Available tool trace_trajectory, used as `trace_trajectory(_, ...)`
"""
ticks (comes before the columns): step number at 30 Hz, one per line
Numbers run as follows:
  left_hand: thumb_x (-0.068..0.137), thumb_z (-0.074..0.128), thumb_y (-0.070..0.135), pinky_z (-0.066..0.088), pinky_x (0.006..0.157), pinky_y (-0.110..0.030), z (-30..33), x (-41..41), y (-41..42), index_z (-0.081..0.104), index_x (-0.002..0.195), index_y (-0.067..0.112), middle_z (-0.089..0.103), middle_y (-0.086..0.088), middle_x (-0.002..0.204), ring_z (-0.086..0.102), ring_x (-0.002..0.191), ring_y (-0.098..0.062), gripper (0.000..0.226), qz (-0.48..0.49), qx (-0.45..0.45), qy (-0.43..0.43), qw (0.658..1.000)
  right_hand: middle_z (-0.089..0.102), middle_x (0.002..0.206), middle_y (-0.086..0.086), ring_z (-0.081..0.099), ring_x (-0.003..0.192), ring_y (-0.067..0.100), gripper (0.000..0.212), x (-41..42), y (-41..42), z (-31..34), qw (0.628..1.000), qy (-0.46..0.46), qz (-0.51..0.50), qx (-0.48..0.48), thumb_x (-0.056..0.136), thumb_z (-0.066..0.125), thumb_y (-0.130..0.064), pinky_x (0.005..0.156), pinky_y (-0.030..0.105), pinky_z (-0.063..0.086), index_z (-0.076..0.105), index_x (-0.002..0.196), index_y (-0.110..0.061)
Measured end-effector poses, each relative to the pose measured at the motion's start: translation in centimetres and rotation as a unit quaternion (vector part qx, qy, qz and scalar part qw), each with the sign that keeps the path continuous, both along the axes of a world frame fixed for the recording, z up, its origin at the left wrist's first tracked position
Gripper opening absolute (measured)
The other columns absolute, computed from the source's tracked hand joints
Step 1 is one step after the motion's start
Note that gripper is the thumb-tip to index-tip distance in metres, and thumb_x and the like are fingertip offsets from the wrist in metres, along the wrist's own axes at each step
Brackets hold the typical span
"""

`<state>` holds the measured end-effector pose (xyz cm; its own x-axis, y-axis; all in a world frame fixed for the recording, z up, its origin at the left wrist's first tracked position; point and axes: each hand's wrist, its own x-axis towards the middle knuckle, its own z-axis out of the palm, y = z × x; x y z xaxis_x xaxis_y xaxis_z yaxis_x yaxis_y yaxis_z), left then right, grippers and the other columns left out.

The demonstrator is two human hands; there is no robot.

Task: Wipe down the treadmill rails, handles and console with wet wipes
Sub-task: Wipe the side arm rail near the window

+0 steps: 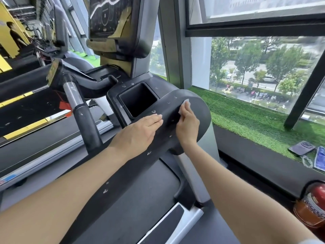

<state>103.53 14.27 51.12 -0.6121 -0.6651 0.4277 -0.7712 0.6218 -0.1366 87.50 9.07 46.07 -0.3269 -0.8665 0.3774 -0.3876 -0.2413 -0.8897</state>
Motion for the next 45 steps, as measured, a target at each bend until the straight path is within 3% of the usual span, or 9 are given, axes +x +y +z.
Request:
trace_trajectory(4, 0.090, 0.048, 0.011, 0.045, 0.098, -0.034, -0.2, 0.1, 0.0, 0.060, 0.126, 0.008, 0.057, -0.003, 0.133, 0.054, 0.122, -0.018, 0.039, -0.001, -0.012, -0.004, 1.000, 0.033, 0.151, -0.005, 0.030, 0.136, 0.001, 0.044, 1.7, 2.1, 0.1, 0.998, -0.022, 0.018, -0.049, 0.095, 0.042, 0.001, 0.097, -0.006, 0.013, 0.048, 0.138, -0.008)
trace_trajectory(8, 0.088, 0.057, 0.003, 0.047, 0.099, -0.037, -0.3, 0.0, -0.1, 0.058, 0.128, 0.008, 0.055, -0.004, 0.135, 0.052, 0.125, -0.019, 0.041, 0.005, -0.001, 0.010, 1.000, 0.040, 0.147, -0.006, 0.033, 0.135, -0.001, 0.042, 3.9, 4.9, -1.6, 0.988, -0.070, 0.080, -0.112, 0.095, 0.046, 0.003, 0.109, 0.010, 0.025, 0.053, 0.134, -0.012)
trace_trajectory(14, 0.089, 0.053, 0.008, 0.049, 0.096, -0.035, -0.5, 0.1, 0.0, 0.061, 0.126, 0.011, 0.056, 0.000, 0.135, 0.053, 0.123, -0.014, 0.038, 0.006, -0.012, 0.003, 1.000, 0.033, 0.151, -0.005, 0.029, 0.139, 0.008, 0.042, -1.6, -1.8, -1.3, 0.992, -0.116, -0.022, 0.036, 0.100, 0.040, -0.010, 0.099, -0.002, 0.015, 0.045, 0.141, -0.016)
trace_trajectory(17, 0.091, 0.042, 0.016, 0.045, 0.097, -0.031, -0.4, 0.0, 0.0, 0.062, 0.125, 0.011, 0.056, 0.000, 0.134, 0.053, 0.123, -0.014, 0.040, 0.009, -0.021, -0.005, 1.000, 0.027, 0.153, -0.008, 0.025, 0.135, -0.004, 0.044, 1.0, 1.1, -1.2, 0.994, -0.108, 0.015, -0.007, 0.099, 0.040, -0.008, 0.095, -0.008, 0.011, 0.042, 0.143, -0.014)
trace_trajectory(22, 0.083, 0.064, 0.001, 0.041, 0.102, -0.031, -0.4, 0.0, 0.1, 0.061, 0.126, 0.009, 0.056, -0.003, 0.135, 0.051, 0.124, -0.015, 0.044, 0.017, -0.013, -0.011, 1.000, 0.027, 0.150, -0.013, 0.031, 0.133, -0.007, 0.043, 2.5, 4.1, -2.2, 0.994, -0.051, 0.063, -0.067, 0.099, 0.040, -0.003, 0.098, -0.004, 0.017, 0.043, 0.141, -0.011)
trace_trajectory(28, 0.083, 0.064, -0.001, 0.037, 0.103, -0.034, -0.2, -0.1, 0.2, 0.061, 0.125, 0.007, 0.057, -0.004, 0.134, 0.054, 0.123, -0.019, 0.043, 0.021, -0.019, -0.023, 0.999, 0.047, 0.143, -0.002, 0.047, 0.125, 0.023, 0.036, -2.9, -2.6, -2.4, 0.988, -0.121, -0.035, 0.085, 0.101, 0.036, -0.013, 0.078, 0.007, 0.023, 0.047, 0.134, -0.007)
trace_trajectory(33, 0.091, 0.045, 0.013, 0.039, 0.102, -0.028, -0.2, -0.1, 0.2, 0.060, 0.127, 0.010, 0.055, -0.002, 0.136, 0.047, 0.126, -0.012, 0.039, 0.021, -0.019, -0.021, 0.999, 0.025, 0.155, -0.009, 0.030, 0.138, 0.003, 0.044, 3.8, 4.9, -2.9, 0.991, -0.096, 0.084, -0.052, 0.101, 0.040, -0.011, 0.111, 0.013, 0.023, 0.038, 0.145, -0.013)
trace_trajectory(41, 0.088, 0.059, 0.003, 0.033, 0.102, -0.027, -0.2, -0.1, 0.3, 0.060, 0.127, 0.010, 0.055, -0.001, 0.135, 0.050, 0.125, -0.014, 0.040, 0.029, -0.022, -0.032, 0.999, 0.028, 0.154, 0.002, 0.032, 0.139, 0.014, 0.041, -2.3, -1.8, -5.2, 0.986, -0.141, -0.034, 0.077, 0.102, 0.034, -0.013, 0.096, 0.004, 0.016, 0.040, 0.143, -0.008)
trace_trajectory(45, 0.091, 0.047, 0.012, 0.030, 0.106, -0.021, -0.2, 0.0, 0.2, 0.059, 0.129, 0.011, 0.053, 0.000, 0.137, 0.046, 0.127, -0.012, 0.039, 0.034, -0.011, -0.026, 0.999, 0.035, 0.152, 0.001, 0.046, 0.129, 0.013, 0.044, 1.9, 2.6, -4.2, 0.988, -0.152, 0.016, 0.008, 0.102, 0.038, -0.014, 0.101, 0.008, 0.026, 0.034, 0.146, -0.011)
